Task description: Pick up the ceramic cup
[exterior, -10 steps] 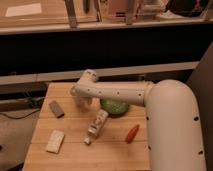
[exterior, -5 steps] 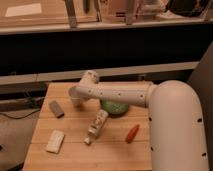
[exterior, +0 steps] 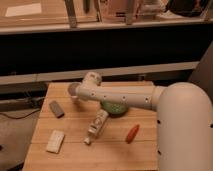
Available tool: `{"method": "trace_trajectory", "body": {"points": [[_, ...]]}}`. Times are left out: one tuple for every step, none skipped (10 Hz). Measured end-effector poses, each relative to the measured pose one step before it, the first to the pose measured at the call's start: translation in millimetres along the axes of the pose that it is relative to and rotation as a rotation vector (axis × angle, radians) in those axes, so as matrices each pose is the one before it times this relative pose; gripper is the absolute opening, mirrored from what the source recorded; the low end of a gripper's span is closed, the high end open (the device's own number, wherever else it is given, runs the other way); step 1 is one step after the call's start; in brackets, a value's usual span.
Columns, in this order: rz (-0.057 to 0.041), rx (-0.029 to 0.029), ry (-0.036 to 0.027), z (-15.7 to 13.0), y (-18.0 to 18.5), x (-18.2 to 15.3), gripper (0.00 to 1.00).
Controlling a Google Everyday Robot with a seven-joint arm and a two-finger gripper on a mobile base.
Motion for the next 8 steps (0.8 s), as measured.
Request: {"method": "trace_trajectory", "body": {"points": [[-0.00131, 0.01128, 0.00241, -2.71, -1.59, -0.45, 0.00], [-0.00130, 0.01246, 0.00401, -4.14, -2.67, -0.05, 0.00], [-0.00110, 0.01098, 0.00521, -5.17, -3.28, -0.04, 0.00], [-0.00007, 0.00968, 0.00525, -5.82, -3.66, 0.53, 0.00], [0.00126, 0.00823, 0.00447, -4.27, -2.43, 0.54, 0.00], [0.00467, 0.01209, 0.00673, -6.01, -2.47, 1.35, 0.00], [0.00253, 0.00715, 0.00491, -3.50, -1.59, 1.18, 0.00], [0.00273, 0.00480, 0.00379, -1.93, -0.39, 0.85, 0.00]]}}
